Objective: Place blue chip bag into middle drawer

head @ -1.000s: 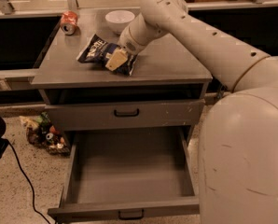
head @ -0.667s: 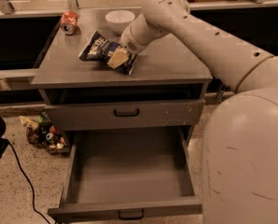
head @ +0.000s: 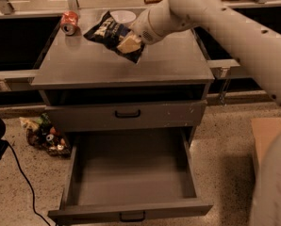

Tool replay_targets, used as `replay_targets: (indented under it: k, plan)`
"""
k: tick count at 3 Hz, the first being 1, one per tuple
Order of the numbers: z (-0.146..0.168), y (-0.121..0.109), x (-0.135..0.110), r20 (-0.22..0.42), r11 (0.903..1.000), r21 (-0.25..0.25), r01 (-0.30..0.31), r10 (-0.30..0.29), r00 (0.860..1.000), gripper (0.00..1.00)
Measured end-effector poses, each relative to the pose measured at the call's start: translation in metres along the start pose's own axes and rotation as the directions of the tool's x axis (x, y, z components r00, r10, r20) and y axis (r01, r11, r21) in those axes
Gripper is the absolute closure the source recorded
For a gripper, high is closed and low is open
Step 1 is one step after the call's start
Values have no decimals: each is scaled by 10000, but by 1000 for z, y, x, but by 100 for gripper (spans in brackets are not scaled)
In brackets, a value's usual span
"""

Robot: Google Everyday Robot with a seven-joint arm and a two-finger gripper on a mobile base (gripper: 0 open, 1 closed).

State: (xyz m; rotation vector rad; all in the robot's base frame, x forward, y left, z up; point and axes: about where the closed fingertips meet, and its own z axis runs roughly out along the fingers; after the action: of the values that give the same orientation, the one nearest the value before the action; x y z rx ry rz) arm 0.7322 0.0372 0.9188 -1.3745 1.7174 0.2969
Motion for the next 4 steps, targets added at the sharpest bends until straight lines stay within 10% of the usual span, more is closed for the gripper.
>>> replay_targets:
  k: [2,4]
  plan:
    - [-39,3,-6,711,9992,170,-353,340,9969,100]
    - [-54,43,-18,819,9900,-1022,970,-888,9927,100]
